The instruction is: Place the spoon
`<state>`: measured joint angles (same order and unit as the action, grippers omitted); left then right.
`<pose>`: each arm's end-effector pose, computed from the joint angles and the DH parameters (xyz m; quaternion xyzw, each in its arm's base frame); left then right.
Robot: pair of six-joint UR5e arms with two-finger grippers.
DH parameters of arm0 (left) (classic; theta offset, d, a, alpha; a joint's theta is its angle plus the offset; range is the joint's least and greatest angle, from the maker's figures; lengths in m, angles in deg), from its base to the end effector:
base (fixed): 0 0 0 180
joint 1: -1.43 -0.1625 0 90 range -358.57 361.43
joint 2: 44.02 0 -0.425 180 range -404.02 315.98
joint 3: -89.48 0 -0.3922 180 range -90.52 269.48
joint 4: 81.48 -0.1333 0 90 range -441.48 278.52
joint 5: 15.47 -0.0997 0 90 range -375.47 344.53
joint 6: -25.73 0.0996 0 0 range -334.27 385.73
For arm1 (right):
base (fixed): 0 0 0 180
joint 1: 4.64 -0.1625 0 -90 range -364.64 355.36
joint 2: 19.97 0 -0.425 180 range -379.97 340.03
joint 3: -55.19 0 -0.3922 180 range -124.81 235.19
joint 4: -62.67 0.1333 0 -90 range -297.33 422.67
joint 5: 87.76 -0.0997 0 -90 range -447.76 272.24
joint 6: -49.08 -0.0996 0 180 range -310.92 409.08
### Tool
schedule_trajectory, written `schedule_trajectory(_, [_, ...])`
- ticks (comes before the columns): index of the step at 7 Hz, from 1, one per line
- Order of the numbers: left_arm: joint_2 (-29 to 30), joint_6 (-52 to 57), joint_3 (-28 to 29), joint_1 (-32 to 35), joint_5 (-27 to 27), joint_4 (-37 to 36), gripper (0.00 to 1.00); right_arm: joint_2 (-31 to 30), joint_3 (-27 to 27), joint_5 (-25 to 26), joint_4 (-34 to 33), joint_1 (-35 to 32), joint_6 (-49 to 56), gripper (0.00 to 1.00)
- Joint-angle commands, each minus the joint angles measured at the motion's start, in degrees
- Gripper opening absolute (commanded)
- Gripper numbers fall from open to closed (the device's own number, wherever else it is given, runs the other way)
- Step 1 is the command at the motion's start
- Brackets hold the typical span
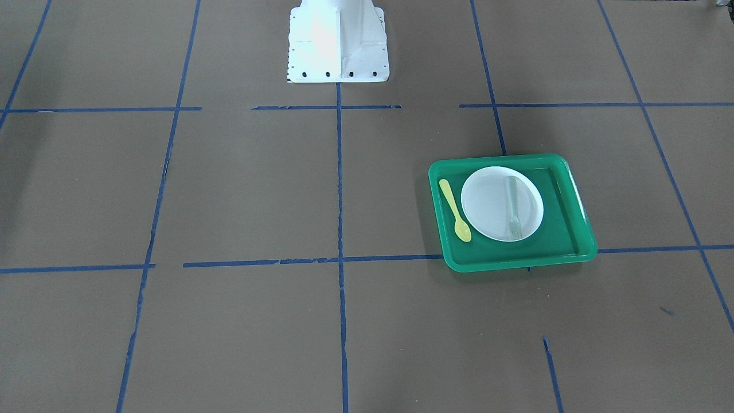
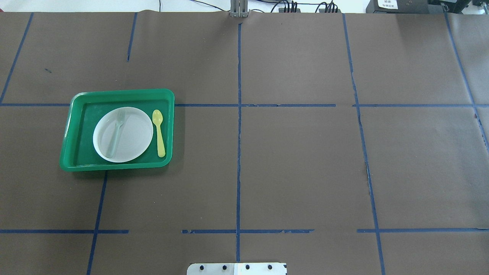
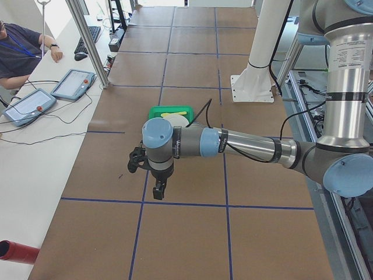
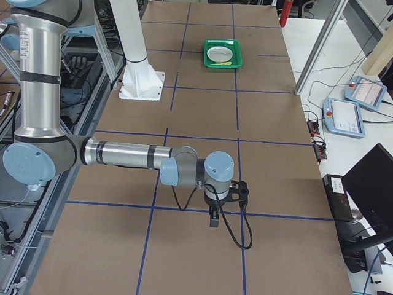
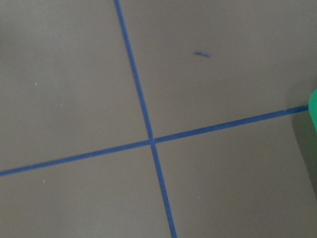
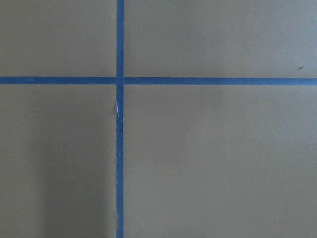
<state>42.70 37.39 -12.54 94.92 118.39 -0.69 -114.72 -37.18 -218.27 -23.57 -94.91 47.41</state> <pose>-0.0923 -0.4577 0.5998 0.0455 0.3707 0.0646 0.9254 0.0708 -0.4578 0.6756 0.0071 -0.3463 0.0117 0.9380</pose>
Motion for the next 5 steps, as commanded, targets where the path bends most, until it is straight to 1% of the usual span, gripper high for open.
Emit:
schedule_trajectory(1, [-1.5, 0.7, -0.5, 0.3, 0.4, 0.1, 1.00, -0.1, 0.0, 0.0, 0.0, 0.0, 0.0, 1.00])
schedule_trajectory(3, [-1.6, 0.7, 0.9, 0.3, -0.1, 0.0, 1.00, 0.0, 0.0, 0.0, -0.1, 0.0, 0.0, 1.00])
schedule_trajectory(5, [-1.6, 0.7, 0.5, 0.3, -0.1, 0.0, 1.00, 0.0, 0.0, 0.0, 0.0, 0.0, 0.0, 1.00])
